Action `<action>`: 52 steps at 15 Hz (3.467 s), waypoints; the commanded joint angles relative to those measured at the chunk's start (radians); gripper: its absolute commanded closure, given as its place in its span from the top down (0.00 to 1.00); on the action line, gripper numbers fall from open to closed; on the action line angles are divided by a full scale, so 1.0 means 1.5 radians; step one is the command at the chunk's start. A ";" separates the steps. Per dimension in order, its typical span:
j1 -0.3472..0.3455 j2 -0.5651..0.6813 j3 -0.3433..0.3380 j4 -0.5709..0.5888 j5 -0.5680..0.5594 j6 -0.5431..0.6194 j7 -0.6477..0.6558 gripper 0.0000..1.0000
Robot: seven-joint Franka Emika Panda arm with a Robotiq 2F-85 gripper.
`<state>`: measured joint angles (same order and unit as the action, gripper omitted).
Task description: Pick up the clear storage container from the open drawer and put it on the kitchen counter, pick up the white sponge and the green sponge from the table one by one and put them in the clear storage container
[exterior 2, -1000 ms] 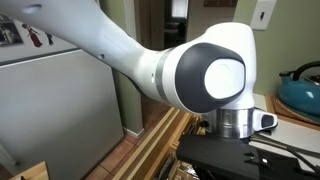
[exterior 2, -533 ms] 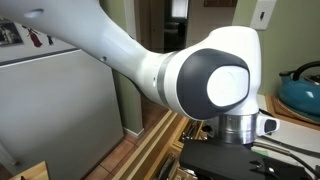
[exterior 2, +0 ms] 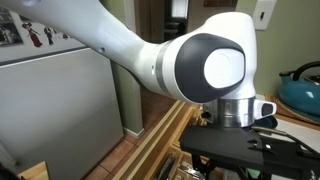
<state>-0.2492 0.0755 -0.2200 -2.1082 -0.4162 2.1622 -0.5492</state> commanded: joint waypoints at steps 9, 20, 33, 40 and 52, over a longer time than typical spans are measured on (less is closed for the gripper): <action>0.005 0.004 0.006 0.034 0.037 0.009 -0.022 1.00; -0.049 0.153 0.011 0.259 0.320 0.011 -0.213 1.00; -0.145 0.344 0.062 0.479 0.407 -0.153 -0.286 1.00; -0.155 0.376 0.073 0.539 0.400 -0.186 -0.282 0.44; -0.146 0.319 0.069 0.526 0.397 -0.175 -0.289 0.00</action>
<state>-0.4656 0.5997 -0.1235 -1.2873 0.1731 1.9124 -0.9559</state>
